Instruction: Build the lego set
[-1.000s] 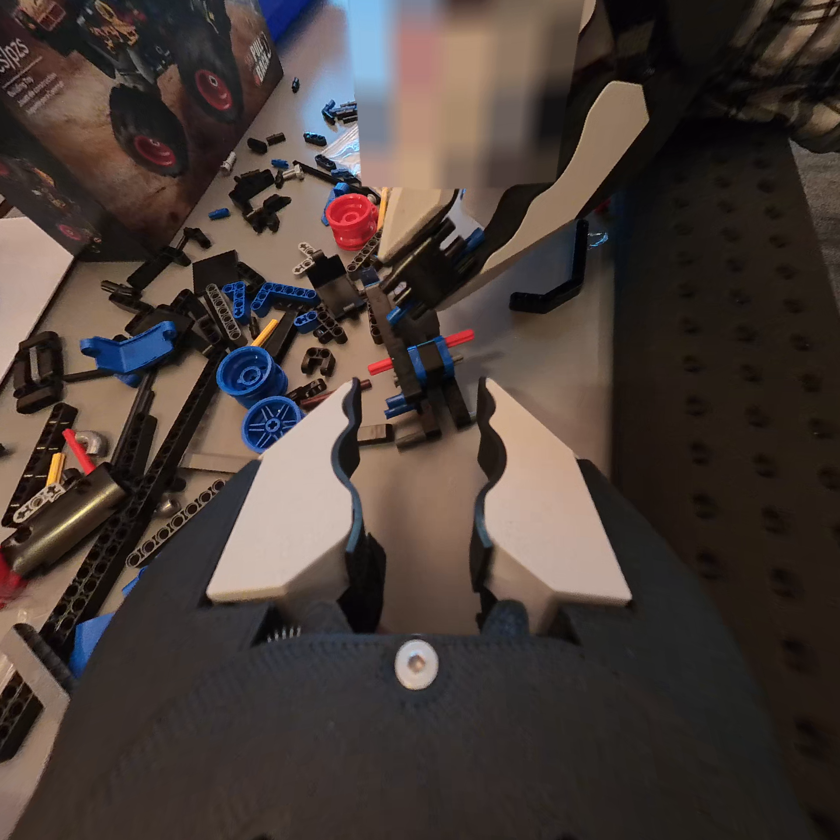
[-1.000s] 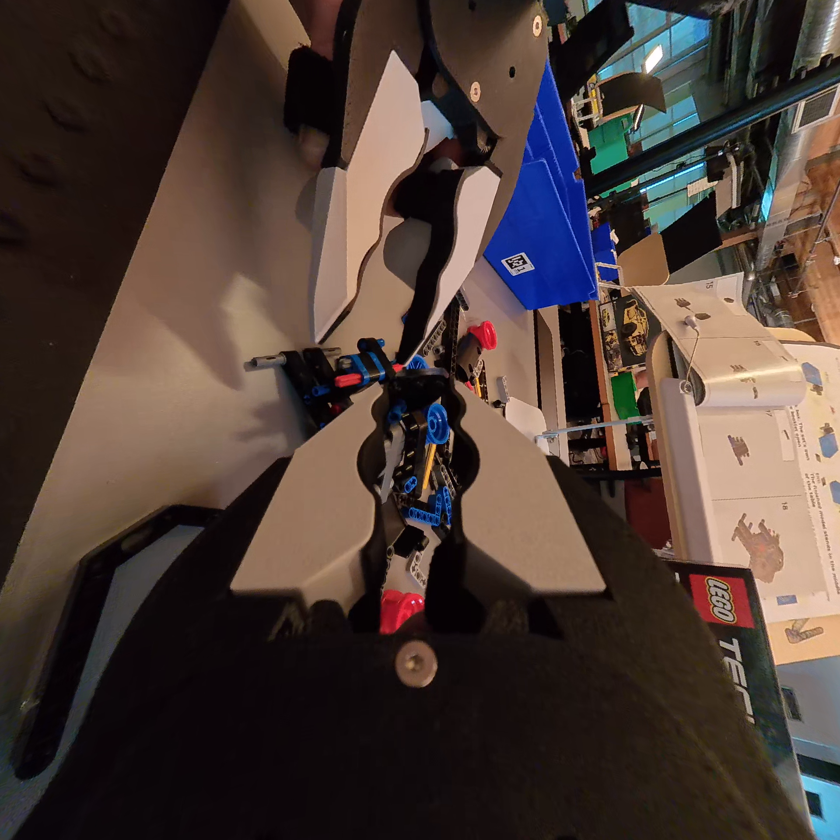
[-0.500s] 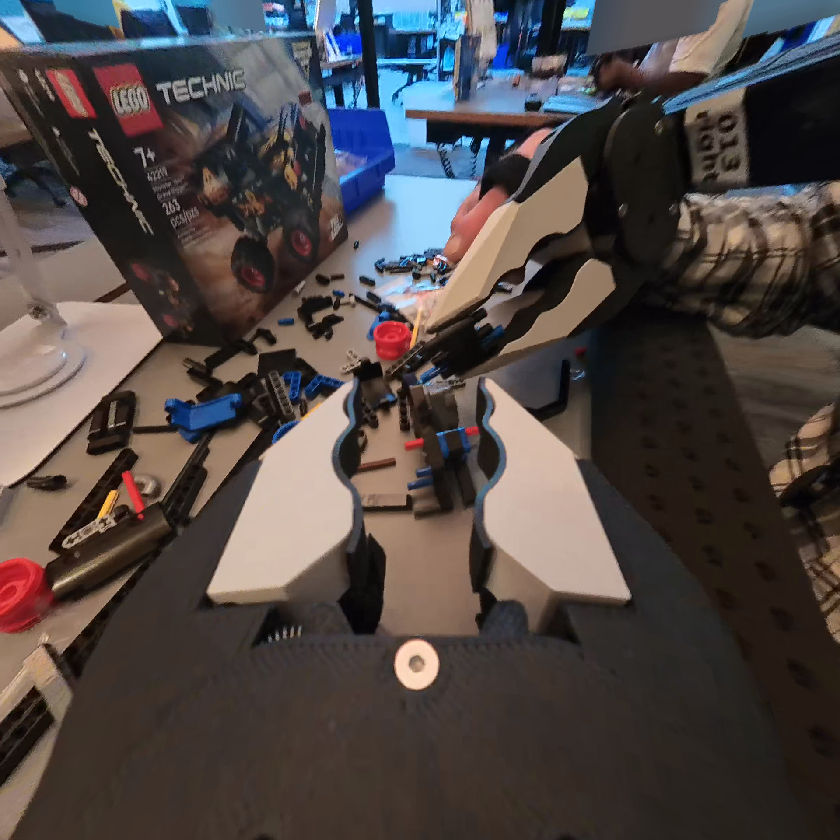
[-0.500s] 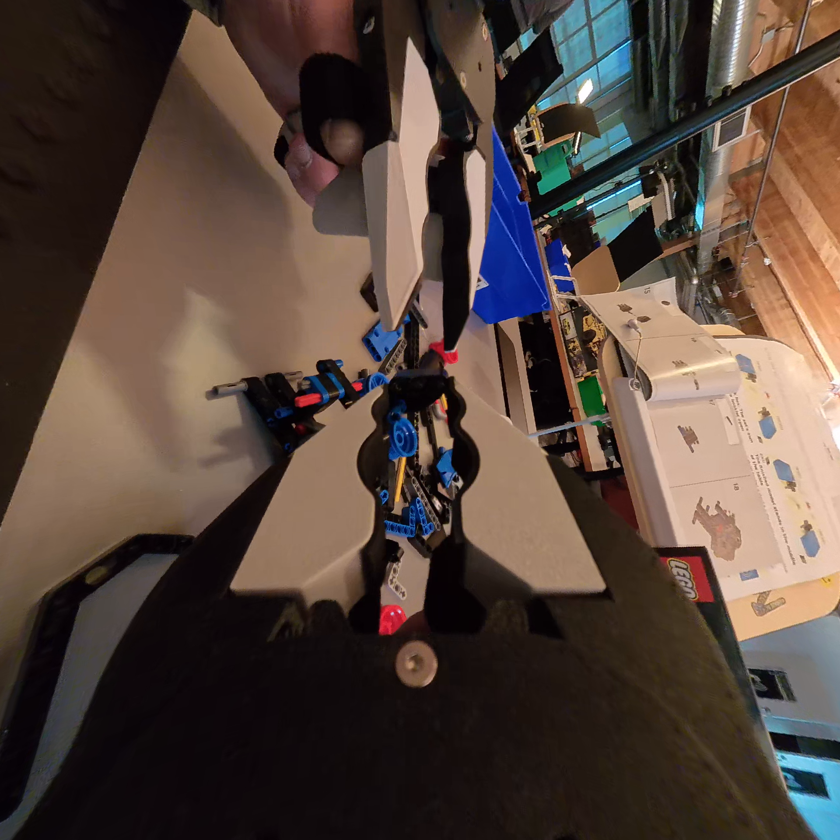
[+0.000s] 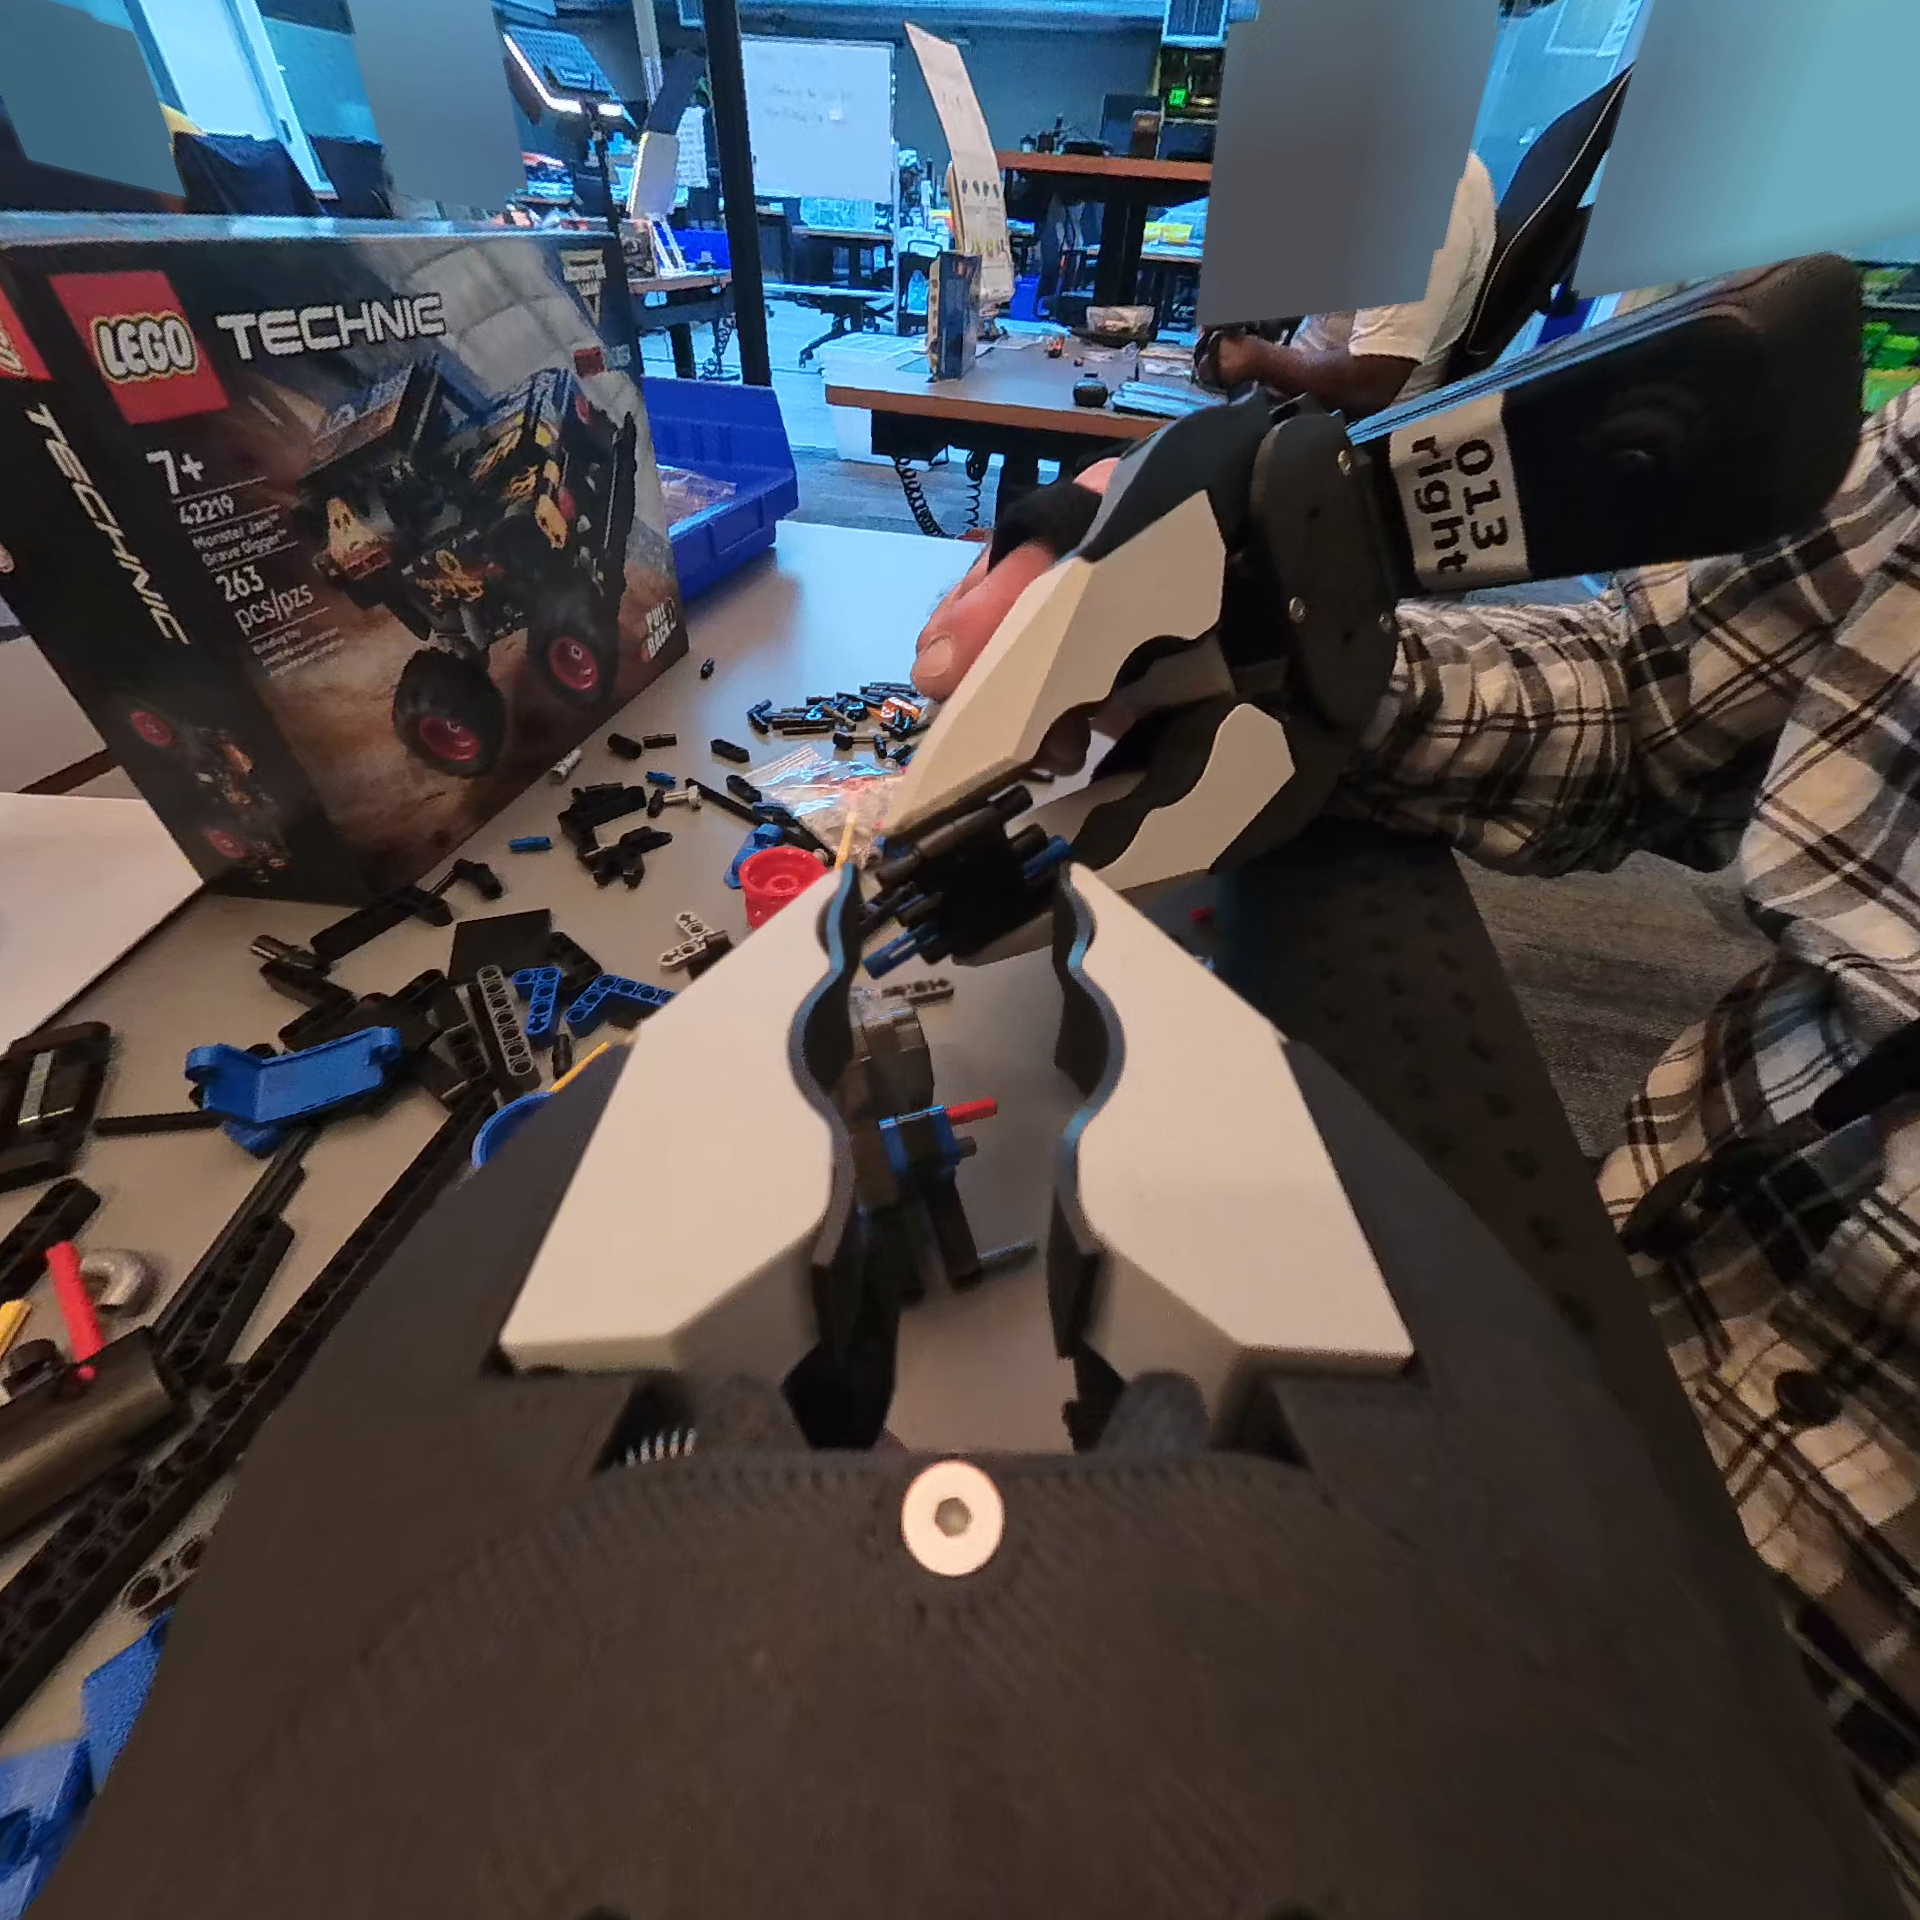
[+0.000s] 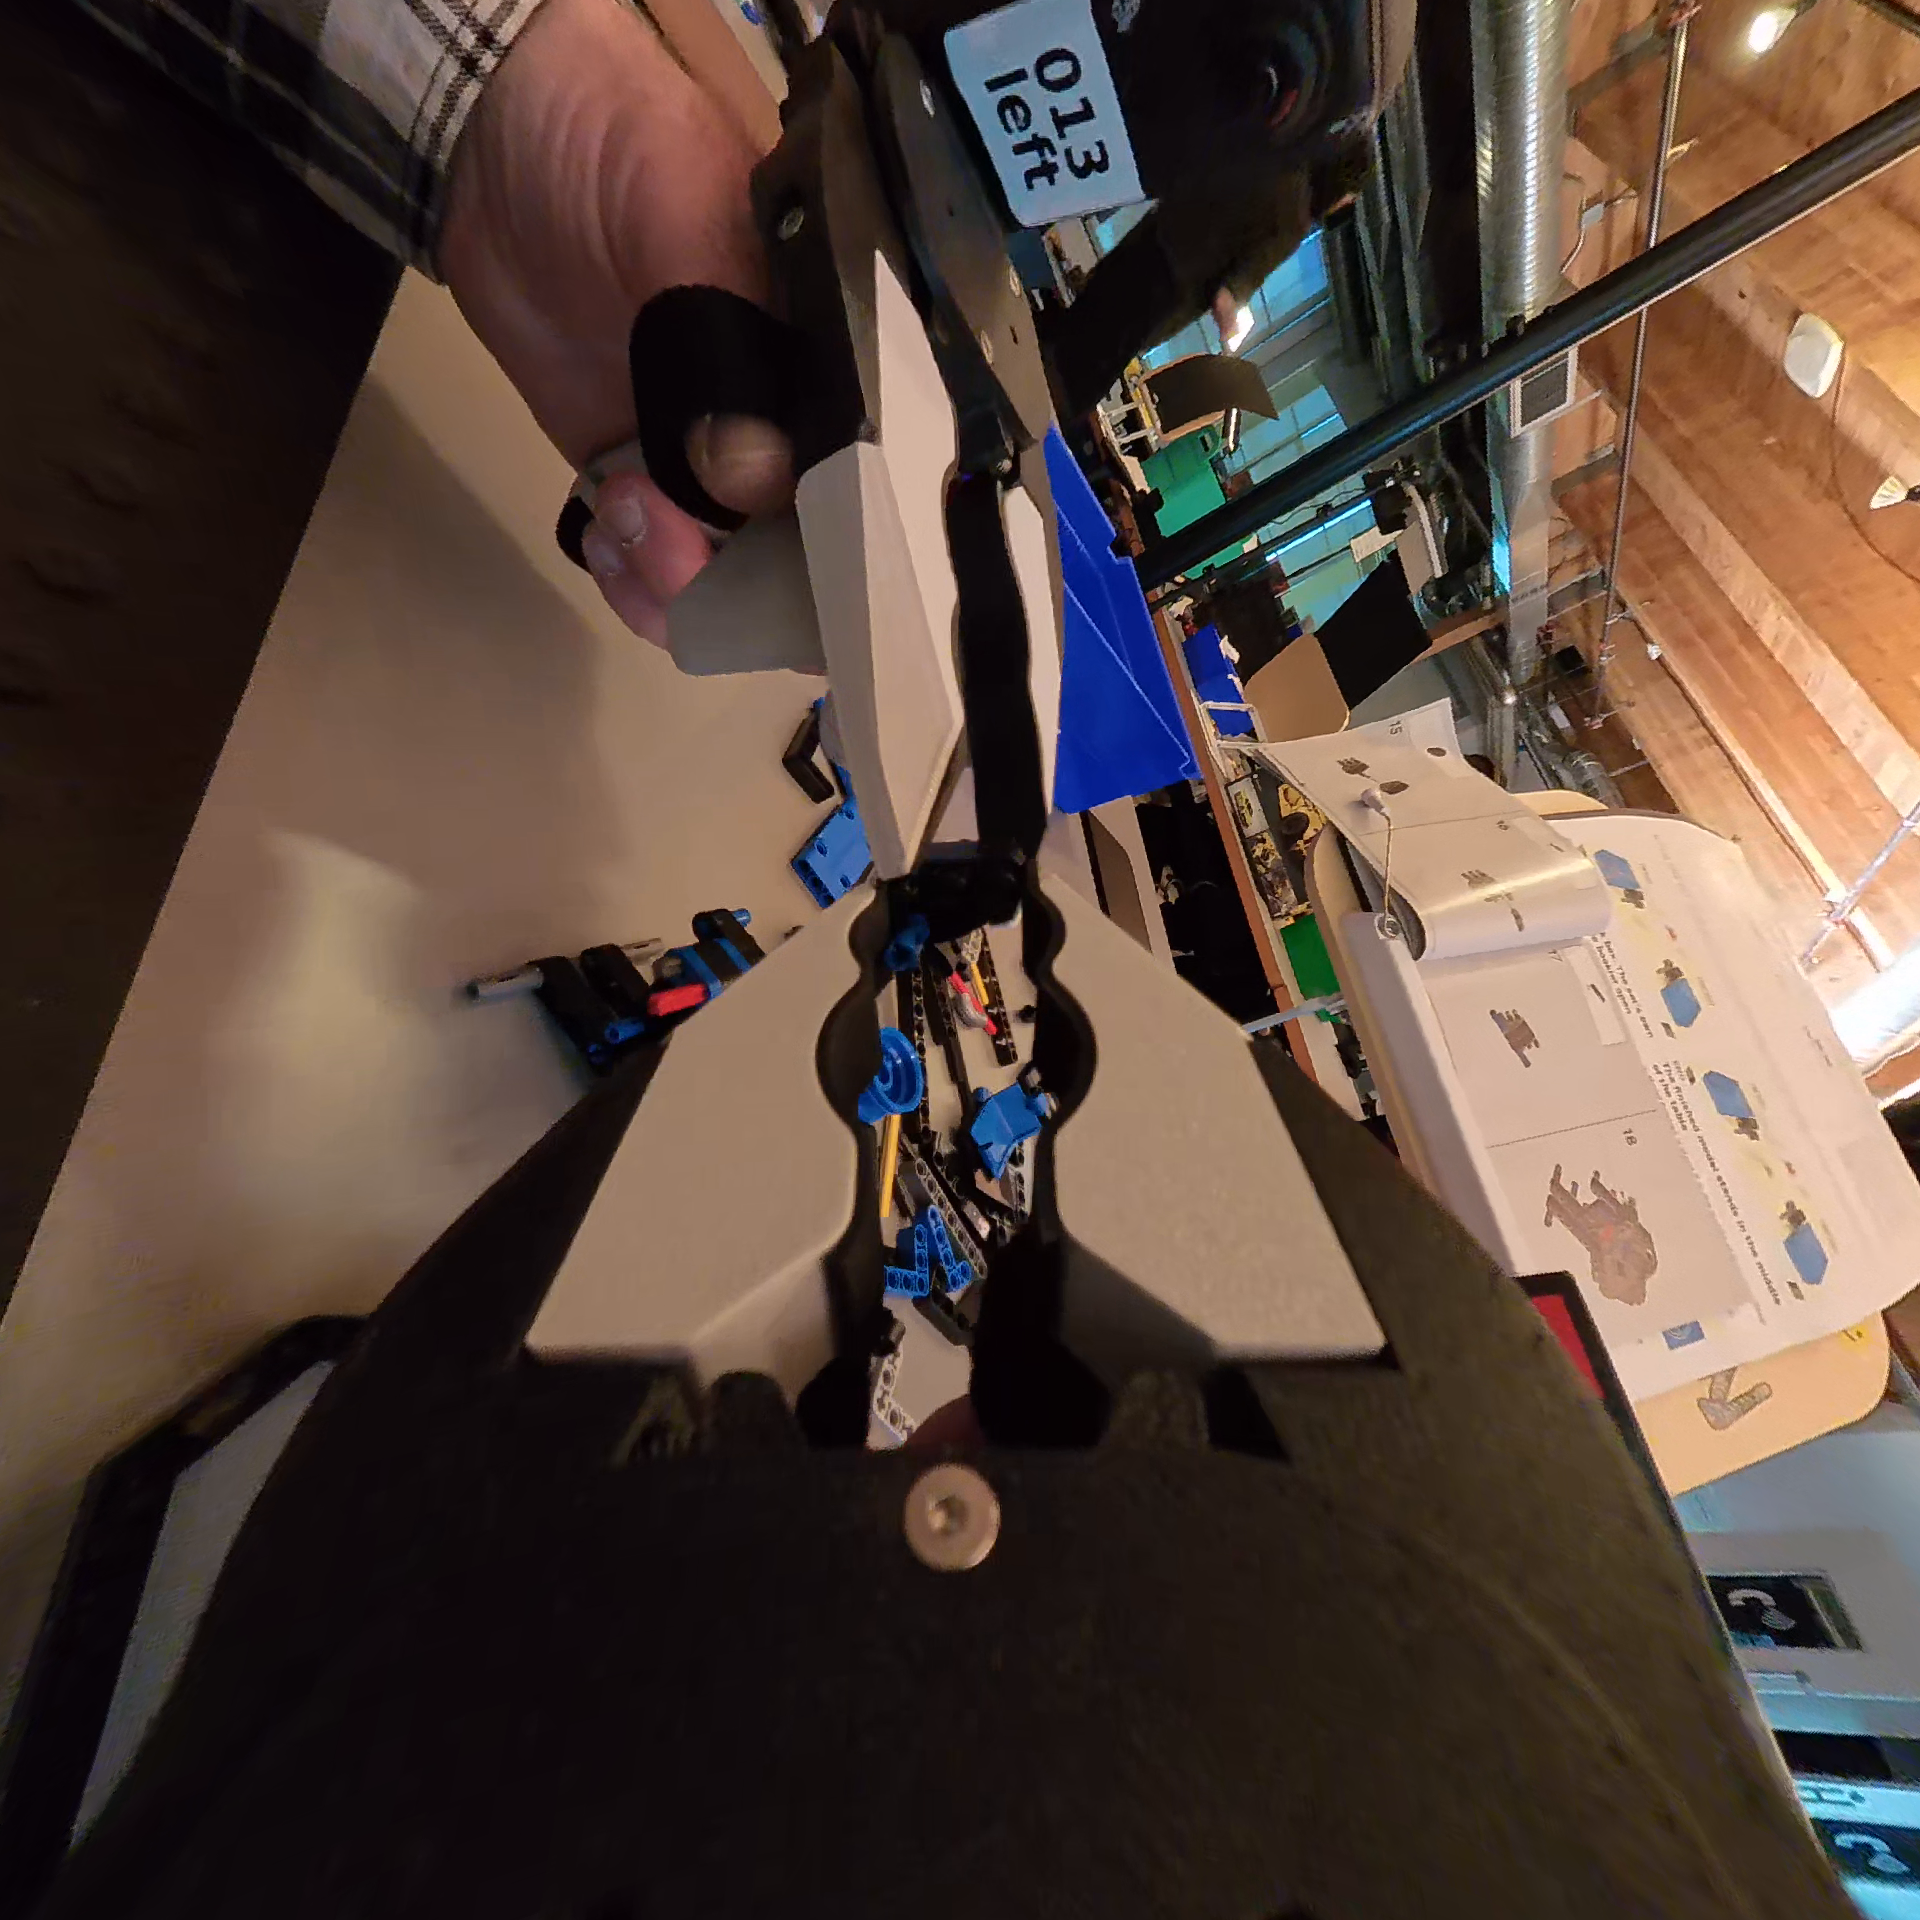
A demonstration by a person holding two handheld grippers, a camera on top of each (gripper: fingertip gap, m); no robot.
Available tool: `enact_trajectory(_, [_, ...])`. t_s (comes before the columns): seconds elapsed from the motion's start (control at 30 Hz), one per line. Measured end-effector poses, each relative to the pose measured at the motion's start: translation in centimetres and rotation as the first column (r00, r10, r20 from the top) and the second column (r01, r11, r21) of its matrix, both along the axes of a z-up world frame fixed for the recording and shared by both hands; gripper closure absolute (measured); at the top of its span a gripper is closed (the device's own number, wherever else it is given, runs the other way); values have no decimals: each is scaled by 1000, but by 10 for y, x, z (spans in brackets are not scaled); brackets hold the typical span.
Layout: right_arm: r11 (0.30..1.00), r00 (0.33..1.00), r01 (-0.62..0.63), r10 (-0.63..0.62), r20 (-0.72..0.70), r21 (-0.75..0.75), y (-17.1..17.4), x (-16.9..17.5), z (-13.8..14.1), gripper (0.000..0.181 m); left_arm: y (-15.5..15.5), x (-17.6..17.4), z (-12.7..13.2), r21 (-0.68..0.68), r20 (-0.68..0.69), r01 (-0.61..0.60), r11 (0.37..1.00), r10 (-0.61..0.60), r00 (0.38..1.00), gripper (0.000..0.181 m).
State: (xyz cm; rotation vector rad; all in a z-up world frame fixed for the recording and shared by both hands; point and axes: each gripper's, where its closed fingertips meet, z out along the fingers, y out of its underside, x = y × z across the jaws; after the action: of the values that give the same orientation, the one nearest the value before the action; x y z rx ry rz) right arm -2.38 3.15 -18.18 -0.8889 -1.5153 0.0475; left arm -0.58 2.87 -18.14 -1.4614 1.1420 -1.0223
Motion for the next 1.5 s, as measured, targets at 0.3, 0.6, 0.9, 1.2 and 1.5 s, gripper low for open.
enact_trajectory(0.3, [1000, 998, -23, 23, -50, -9, -4, 0, 9, 159, -4, -1, 11, -28, 74, 32, 999, -30, 997, 158])
enact_trajectory(0.6, [1000, 998, -20, 19, -65, -19, -3, 0, 10, 159, -4, -2, 12, -35, 85, 28, 999, -25, 996, 158])
enact_trajectory(0.9, [998, 995, 22, -27, -92, -50, 6, 4, 13, 160, 7, -10, 22, -38, 137, -28, 999, 33, 990, 161])
enact_trajectory(1.2, [996, 995, 45, -51, -91, -71, 11, 4, 10, 169, 10, -11, 23, -45, 150, -43, 998, 49, 987, 168])
enact_trajectory(1.5, [991, 992, 32, -48, -117, -133, 12, 5, 10, 171, 12, -12, 26, -56, 175, -46, 997, 55, 983, 169])
